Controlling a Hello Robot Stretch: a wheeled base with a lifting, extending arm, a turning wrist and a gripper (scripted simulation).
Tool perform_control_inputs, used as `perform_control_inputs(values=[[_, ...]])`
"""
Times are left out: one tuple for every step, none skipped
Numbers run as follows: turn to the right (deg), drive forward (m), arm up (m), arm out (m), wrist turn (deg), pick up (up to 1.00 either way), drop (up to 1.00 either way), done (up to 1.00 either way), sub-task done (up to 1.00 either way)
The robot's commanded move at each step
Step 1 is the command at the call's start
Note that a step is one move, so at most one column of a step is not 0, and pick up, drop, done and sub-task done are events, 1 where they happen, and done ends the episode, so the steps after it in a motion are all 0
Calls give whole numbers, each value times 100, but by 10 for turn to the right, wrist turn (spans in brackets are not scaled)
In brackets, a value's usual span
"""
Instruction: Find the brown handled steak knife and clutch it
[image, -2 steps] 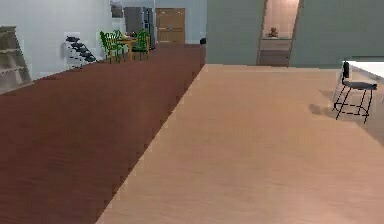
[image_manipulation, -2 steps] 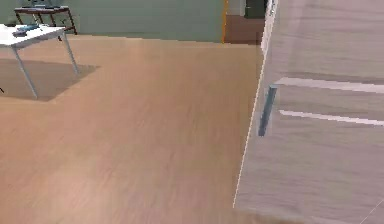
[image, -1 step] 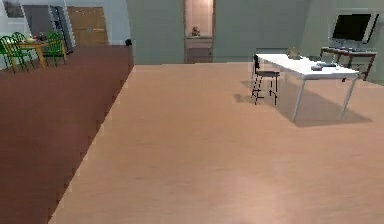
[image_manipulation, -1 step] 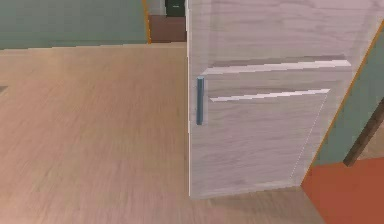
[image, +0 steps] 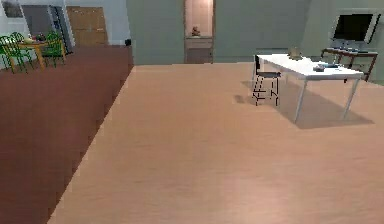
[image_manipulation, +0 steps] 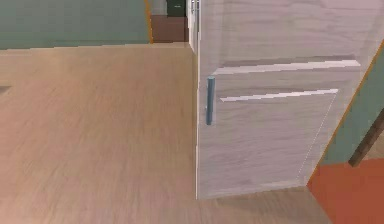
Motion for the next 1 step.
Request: perform_control_inputs(values=[[-450, 0, 0, 0, 0, 0, 0, 0, 0]])
